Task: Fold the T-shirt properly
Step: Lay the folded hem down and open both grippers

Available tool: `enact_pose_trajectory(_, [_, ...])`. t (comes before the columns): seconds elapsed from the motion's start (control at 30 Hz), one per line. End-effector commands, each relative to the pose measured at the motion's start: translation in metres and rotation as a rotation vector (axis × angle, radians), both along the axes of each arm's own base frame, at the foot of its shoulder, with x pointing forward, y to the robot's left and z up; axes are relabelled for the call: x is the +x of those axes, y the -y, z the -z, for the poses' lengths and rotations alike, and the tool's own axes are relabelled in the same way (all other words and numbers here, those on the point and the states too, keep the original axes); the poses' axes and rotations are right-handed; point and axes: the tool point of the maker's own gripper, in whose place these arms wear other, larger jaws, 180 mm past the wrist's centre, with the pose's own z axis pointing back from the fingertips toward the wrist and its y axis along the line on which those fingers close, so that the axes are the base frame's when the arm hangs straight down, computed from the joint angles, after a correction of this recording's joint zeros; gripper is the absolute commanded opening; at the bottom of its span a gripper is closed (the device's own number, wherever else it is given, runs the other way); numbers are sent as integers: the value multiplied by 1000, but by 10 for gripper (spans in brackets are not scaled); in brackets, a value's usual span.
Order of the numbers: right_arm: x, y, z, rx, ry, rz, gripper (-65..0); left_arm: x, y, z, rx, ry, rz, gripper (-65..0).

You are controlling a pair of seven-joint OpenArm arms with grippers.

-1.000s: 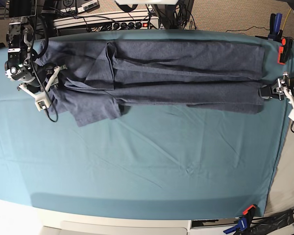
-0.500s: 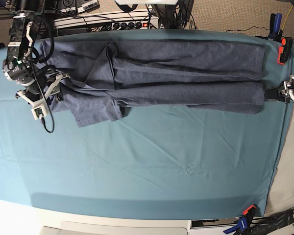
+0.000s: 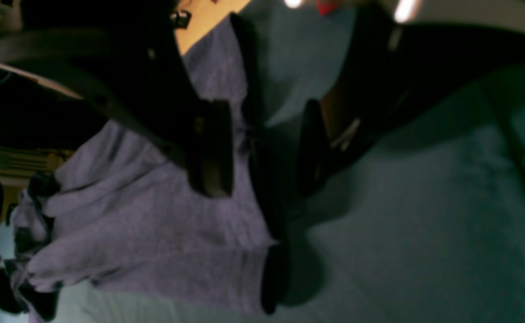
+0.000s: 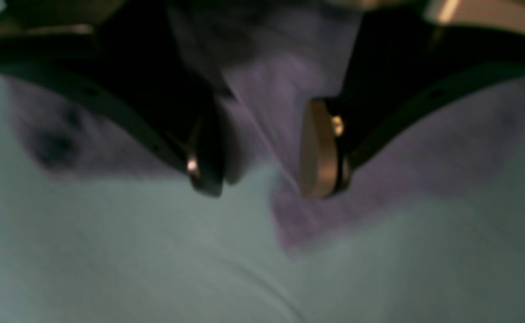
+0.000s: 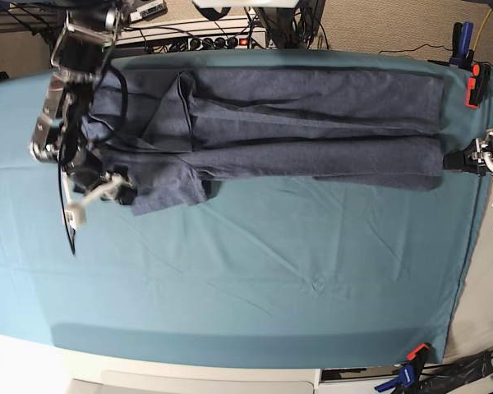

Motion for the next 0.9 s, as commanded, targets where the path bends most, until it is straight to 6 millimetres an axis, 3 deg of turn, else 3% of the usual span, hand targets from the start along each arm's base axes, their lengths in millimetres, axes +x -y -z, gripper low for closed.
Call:
enact_pose_trajectory(0.0, [15,-2,-15,24,51,-8,-358,11,-11,-18,15,51,-10,-388])
enact_pose_trajectory(0.17, [30,-7,-22,49,47,-17,-358,11,-11,-18,15,52,-11,-388])
enact_pose_trajectory(0.43, [13,-10,-6,41,-67,-51,-362,11,-11,-18,15,51,-10,-388])
enact_pose_trajectory(0.5, [8,-11,-2,40,-89,-55,-407,11,-11,-18,15,51,-10,-388])
enact_pose_trajectory(0.67, [-3,-12,7,39,-141,-69,-649,11,-11,-18,15,52,-11,-388])
enact_pose_trajectory(0.87, [-5,-17,6,39,-140,-115,-650,11,-11,-18,15,52,-11,-388])
